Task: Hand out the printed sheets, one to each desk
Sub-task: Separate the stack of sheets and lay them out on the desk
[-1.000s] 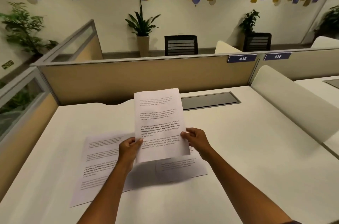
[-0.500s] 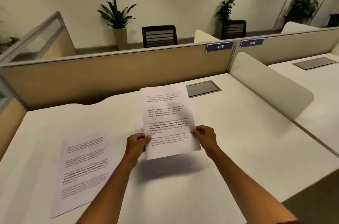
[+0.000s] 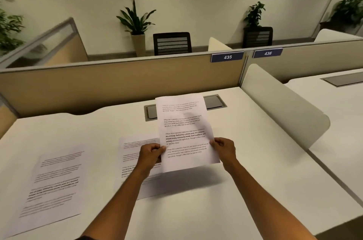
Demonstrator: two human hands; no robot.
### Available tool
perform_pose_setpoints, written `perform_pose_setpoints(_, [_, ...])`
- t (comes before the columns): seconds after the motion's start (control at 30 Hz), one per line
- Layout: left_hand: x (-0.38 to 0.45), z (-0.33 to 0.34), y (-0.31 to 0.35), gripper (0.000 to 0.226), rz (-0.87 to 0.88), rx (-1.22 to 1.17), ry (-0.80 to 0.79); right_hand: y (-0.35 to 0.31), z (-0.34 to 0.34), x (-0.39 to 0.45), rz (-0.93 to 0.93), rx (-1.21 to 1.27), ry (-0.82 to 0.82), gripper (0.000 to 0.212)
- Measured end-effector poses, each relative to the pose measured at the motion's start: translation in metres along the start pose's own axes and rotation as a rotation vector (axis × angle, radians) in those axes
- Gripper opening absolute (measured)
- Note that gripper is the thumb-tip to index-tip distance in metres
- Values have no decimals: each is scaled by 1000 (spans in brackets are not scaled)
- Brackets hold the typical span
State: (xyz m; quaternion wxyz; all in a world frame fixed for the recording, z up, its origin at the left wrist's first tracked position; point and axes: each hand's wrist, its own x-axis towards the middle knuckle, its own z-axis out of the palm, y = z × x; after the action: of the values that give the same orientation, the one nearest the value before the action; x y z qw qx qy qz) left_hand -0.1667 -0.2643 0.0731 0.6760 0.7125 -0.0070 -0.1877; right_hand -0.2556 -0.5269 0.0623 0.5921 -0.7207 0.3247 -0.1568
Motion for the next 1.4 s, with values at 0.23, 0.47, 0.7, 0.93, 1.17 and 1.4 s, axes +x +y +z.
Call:
perform_pose_setpoints(0.23, [3,64,-4,10,-3,-5,36,13,-44,44,7,-24,-31,9])
perform_pose_setpoints(0.47, [4,106,-20,14,-59,30,44,38,-72,60,54,-67,-9,9])
perform_pose_setpoints(0.7, [11,135,-35,13,-115,163,93,58,-94,64,107,-162,14,9])
perform_pose_setpoints(0.93, [17,149,-42,16,-158,299,115,73,-100,69,125,-219,-6,8])
perform_pose_setpoints(1.17, [25,155,-48,18,-193,343,128,77,-99,79,124,-306,3,16])
perform_pose_setpoints(1.4, [28,157,-53,24,-155,593,186,78,-96,82,96,-453,20,19])
